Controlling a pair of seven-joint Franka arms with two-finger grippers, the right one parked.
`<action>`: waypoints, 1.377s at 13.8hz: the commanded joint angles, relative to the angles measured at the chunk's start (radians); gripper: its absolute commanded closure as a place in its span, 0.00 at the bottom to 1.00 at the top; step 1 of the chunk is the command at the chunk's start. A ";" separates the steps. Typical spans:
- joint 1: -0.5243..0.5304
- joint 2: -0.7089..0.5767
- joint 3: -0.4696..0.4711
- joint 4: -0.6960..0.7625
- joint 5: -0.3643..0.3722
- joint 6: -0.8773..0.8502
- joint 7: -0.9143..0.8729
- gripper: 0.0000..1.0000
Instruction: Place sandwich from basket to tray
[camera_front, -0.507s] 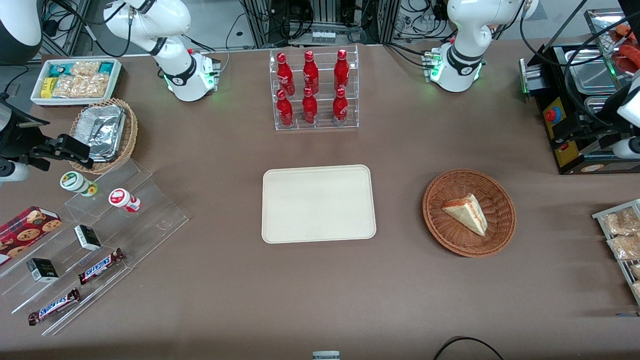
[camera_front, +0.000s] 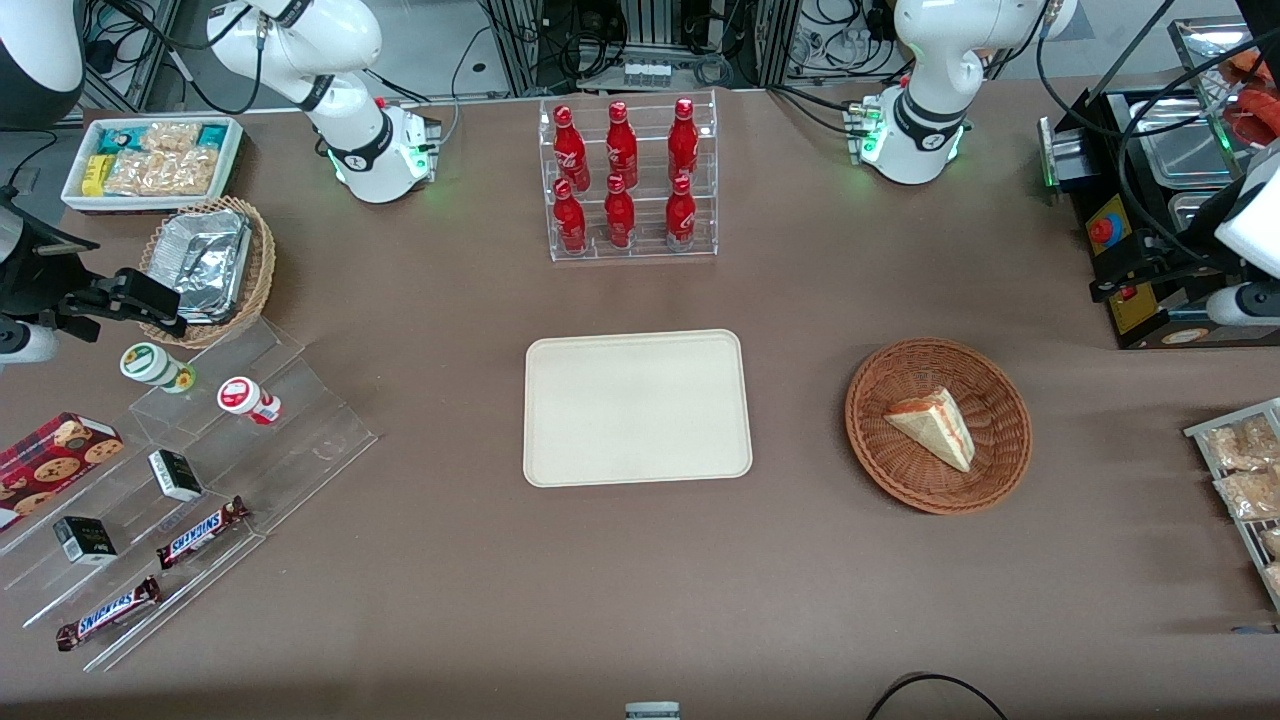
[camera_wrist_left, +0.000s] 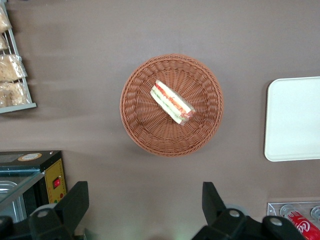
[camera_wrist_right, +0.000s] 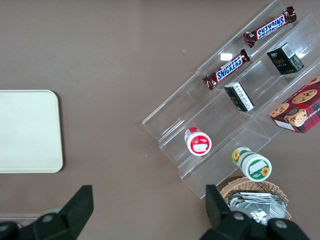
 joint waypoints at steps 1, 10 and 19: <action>0.007 0.005 -0.008 -0.076 -0.001 0.047 -0.040 0.00; -0.001 0.006 -0.047 -0.413 0.003 0.442 -0.580 0.00; -0.004 0.058 -0.089 -0.656 0.003 0.817 -0.870 0.00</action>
